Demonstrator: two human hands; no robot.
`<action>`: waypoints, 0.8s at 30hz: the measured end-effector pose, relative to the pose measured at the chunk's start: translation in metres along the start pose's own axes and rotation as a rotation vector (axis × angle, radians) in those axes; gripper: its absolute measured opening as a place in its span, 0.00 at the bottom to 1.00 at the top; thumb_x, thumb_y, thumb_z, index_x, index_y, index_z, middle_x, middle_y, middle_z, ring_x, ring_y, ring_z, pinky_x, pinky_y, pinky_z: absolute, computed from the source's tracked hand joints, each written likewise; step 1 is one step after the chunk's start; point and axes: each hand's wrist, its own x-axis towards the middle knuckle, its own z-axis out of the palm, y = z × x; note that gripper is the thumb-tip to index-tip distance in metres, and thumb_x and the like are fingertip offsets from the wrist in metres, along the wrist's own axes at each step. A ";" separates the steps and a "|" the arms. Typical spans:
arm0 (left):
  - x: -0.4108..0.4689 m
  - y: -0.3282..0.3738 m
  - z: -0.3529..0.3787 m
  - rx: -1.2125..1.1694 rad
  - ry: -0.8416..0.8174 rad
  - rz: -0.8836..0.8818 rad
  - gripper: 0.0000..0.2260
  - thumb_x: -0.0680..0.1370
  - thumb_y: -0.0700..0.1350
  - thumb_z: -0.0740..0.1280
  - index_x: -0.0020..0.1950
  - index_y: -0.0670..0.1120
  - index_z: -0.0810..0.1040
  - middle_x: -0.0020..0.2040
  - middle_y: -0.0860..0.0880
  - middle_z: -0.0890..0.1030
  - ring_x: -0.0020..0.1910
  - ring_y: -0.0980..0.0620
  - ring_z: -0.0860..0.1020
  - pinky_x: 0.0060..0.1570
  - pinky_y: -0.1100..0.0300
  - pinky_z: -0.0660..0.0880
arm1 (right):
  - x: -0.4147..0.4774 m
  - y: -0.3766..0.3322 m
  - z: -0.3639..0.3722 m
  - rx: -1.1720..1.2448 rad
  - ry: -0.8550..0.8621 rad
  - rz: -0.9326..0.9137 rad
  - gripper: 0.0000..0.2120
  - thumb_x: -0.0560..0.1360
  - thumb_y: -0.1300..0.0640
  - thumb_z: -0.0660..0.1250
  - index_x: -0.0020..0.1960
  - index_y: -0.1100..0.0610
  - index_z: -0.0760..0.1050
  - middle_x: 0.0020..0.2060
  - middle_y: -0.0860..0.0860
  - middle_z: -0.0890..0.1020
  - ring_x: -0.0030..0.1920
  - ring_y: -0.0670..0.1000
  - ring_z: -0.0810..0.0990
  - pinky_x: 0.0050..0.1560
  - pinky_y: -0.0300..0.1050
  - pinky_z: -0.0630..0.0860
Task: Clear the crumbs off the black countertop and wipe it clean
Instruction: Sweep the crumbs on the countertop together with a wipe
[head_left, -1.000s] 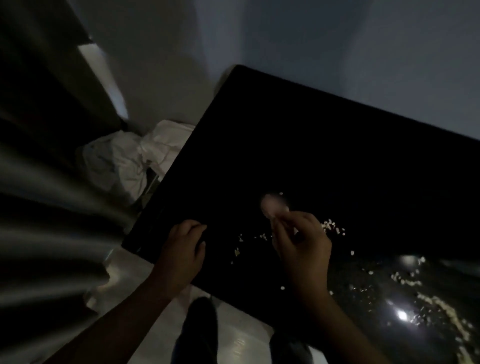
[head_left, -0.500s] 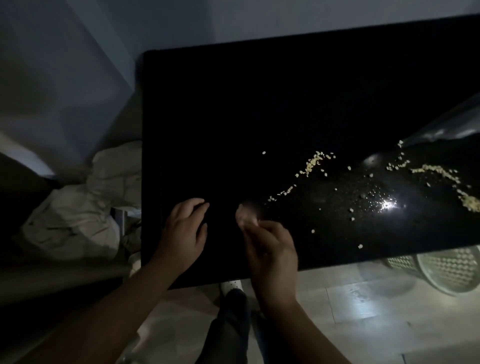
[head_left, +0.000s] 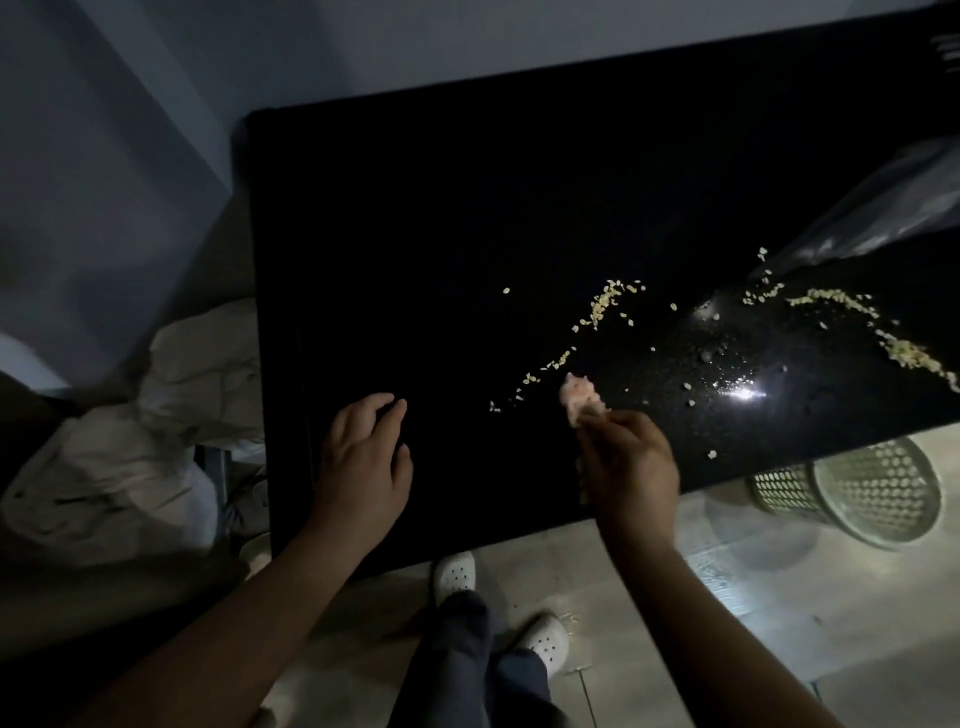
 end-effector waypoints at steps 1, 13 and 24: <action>0.001 0.002 -0.001 0.003 0.002 -0.001 0.20 0.77 0.41 0.65 0.69 0.41 0.71 0.68 0.44 0.69 0.68 0.46 0.65 0.67 0.50 0.66 | 0.003 0.000 -0.005 0.027 0.016 0.014 0.08 0.73 0.62 0.72 0.52 0.59 0.83 0.46 0.54 0.81 0.45 0.56 0.81 0.44 0.47 0.77; 0.015 -0.018 -0.006 -0.059 0.008 0.045 0.18 0.76 0.38 0.65 0.66 0.40 0.74 0.64 0.45 0.73 0.65 0.45 0.69 0.64 0.54 0.66 | -0.008 -0.079 0.060 0.144 -0.008 -0.132 0.09 0.73 0.60 0.71 0.54 0.55 0.83 0.47 0.51 0.81 0.46 0.49 0.77 0.45 0.35 0.72; 0.035 -0.015 -0.007 -0.072 -0.028 0.148 0.16 0.76 0.41 0.66 0.64 0.42 0.75 0.63 0.46 0.73 0.64 0.46 0.69 0.63 0.50 0.68 | 0.024 -0.024 0.043 0.022 0.044 -0.032 0.08 0.73 0.60 0.72 0.52 0.56 0.83 0.45 0.53 0.81 0.42 0.55 0.80 0.42 0.48 0.78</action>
